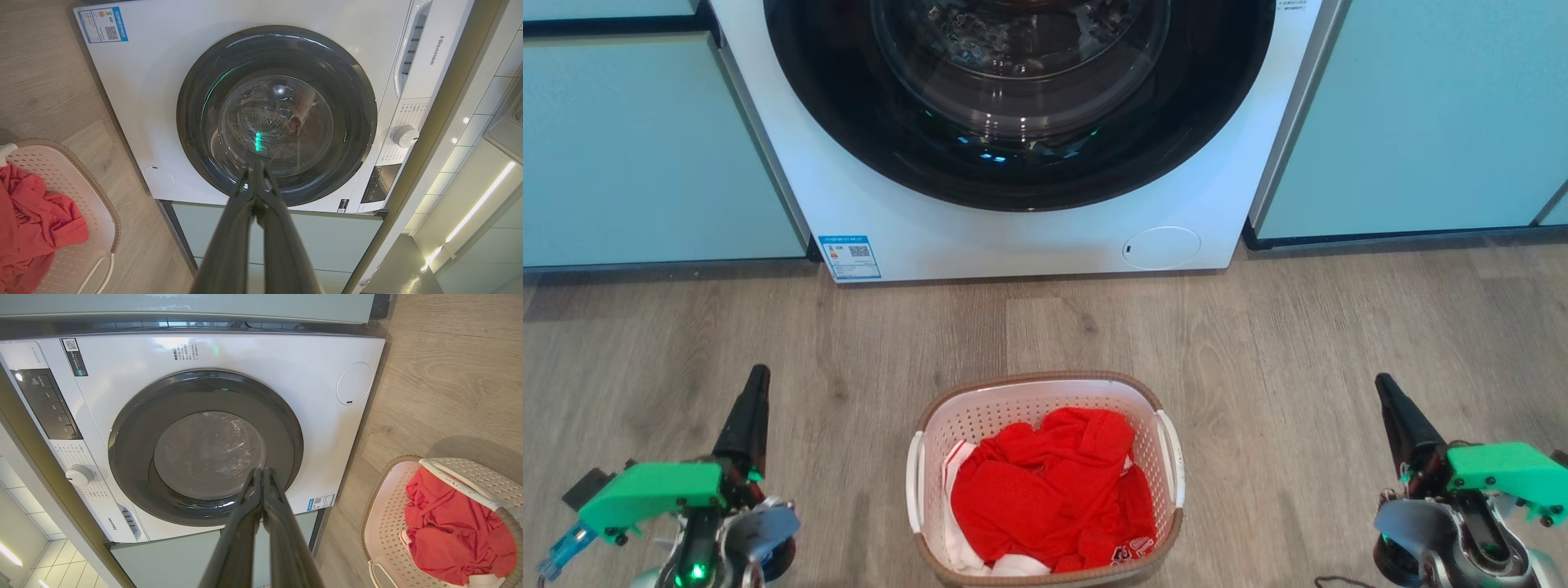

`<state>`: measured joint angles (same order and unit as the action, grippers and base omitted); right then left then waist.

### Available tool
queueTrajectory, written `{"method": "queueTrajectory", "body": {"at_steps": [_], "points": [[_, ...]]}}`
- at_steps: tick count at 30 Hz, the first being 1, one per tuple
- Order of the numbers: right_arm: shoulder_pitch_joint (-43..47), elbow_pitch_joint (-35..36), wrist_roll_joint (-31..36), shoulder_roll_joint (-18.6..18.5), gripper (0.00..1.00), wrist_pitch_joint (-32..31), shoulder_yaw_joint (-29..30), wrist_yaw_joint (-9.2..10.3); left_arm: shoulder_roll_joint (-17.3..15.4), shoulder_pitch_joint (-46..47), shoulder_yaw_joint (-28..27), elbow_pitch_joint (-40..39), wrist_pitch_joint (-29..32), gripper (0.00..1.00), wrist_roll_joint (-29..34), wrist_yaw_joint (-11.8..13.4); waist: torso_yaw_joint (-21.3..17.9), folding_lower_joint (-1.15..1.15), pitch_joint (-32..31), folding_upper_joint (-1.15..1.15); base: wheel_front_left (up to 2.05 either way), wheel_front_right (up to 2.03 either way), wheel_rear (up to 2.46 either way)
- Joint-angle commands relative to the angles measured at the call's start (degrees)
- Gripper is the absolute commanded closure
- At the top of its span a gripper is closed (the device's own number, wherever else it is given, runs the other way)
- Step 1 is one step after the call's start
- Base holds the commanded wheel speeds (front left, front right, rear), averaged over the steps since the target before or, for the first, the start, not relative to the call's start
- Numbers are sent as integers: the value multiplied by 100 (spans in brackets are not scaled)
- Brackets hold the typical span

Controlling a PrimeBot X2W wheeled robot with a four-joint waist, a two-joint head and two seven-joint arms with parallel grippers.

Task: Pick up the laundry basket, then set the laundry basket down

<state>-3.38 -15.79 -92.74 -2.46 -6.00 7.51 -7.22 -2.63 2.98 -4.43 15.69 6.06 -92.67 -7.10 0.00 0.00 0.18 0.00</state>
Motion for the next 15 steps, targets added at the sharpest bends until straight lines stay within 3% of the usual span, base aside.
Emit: {"method": "queueTrajectory", "body": {"at_steps": [1, 8, 9, 15], "points": [[-281, 177, 62, -43, 100, -52, -94, -26, -26, 321, -214, -166, 47, 100, 54, -39, 0, 0, 0, 0, 0, 0, 0], [-281, 177, 62, -43, 100, -52, -94, -26, -26, 321, -214, -166, 47, 100, 55, -39, 0, 0, 0, 0, 0, 0, 0], [-1, -1, 2, 0, 0, -3, 1, 0, 0, 1, 1, 2, -2, 0, 2, 1, 0, 0, 0, 0, 0, 0, 0], [157, -290, 49, 40, 0, 60, -41, -1, 24, -200, 28, 312, -62, 0, 25, 5, -3, 0, 0, 0, 0, 0, 0]]}}
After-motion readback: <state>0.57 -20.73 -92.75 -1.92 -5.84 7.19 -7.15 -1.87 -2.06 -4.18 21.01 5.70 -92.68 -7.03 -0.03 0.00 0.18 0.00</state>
